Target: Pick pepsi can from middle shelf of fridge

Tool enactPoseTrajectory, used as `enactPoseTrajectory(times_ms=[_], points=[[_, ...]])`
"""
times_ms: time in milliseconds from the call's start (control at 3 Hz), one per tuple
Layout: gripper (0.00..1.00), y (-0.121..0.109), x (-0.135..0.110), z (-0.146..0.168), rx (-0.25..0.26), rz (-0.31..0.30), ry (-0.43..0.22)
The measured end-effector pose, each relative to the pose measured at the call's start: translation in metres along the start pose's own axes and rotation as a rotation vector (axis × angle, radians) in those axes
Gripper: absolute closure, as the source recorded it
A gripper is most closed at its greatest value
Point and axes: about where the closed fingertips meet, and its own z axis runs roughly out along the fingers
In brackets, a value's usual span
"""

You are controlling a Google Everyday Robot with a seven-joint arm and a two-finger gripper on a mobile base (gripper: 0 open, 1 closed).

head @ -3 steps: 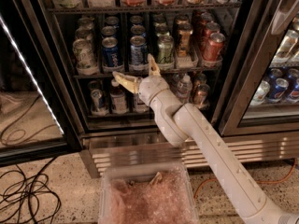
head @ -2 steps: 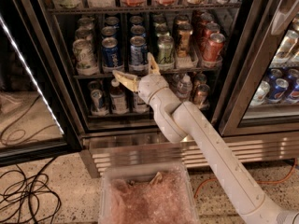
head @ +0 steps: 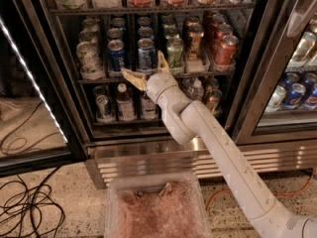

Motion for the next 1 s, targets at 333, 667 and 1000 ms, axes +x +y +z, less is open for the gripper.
enactPoseTrajectory(times_ms=[333, 667, 1000], points=[[0.18, -0.002, 0.003, 0.006, 0.008, 0.002, 0.004], [0.17, -0.002, 0.006, 0.011, 0.019, 0.011, 0.004], [0.17, -0.001, 0.007, 0.018, 0.034, 0.021, -0.003]])
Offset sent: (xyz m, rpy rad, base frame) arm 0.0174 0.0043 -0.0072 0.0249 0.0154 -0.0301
